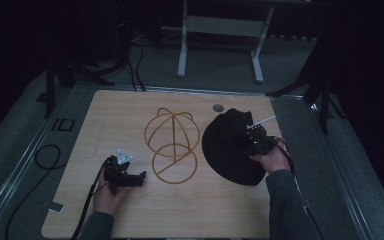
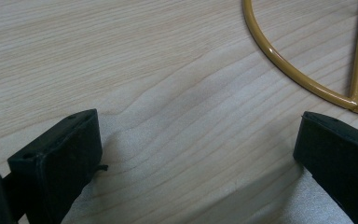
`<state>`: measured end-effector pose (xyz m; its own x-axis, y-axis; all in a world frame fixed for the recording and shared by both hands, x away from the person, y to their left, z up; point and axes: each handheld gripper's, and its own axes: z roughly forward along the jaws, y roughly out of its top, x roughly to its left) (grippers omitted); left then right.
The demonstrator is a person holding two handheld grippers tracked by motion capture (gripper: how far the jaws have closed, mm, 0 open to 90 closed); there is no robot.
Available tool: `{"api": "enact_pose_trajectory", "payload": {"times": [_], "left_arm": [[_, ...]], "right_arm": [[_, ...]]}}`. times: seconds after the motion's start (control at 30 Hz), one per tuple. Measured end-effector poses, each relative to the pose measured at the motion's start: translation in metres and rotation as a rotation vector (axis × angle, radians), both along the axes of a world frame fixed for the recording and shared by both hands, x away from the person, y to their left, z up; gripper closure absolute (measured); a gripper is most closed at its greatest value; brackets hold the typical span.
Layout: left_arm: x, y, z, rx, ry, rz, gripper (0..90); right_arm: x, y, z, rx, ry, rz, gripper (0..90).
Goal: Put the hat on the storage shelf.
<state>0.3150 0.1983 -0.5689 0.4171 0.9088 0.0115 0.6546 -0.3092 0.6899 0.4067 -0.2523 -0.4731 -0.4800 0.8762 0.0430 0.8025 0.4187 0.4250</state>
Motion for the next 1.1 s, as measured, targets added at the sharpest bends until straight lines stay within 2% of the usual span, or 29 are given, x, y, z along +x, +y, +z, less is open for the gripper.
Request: {"api": "enact_pose_trajectory", "payload": {"times": [0.1, 0.23, 0.37, 0.63, 1.1], "left_arm": [[0.0, 0.0, 0.0, 0.0, 0.0, 0.001, 1.3], [0.0, 0.0, 0.0, 0.001, 0.0, 0.0, 1.2], [0.0, 0.0, 0.0, 0.001, 0.0, 0.0, 1.3], [0.0, -0.001, 0.0, 0.001, 0.0, 0.001, 1.3], [0.0, -0.001, 0.0, 0.003, 0.002, 0.0, 1.3]], "right_arm": [[0.005, 0.003, 0.003, -0.024, 0.01, 0.017, 58.0], [0.012, 0.006, 0.004, -0.059, 0.047, 0.035, 77.5], [0.017, 0.006, 0.004, -0.068, 0.067, 0.036, 85.0], [0.022, 0.011, 0.016, -0.127, 0.055, 0.074, 87.1], [0.022, 0.026, 0.041, -0.184, 0.007, 0.151, 87.8]]}}
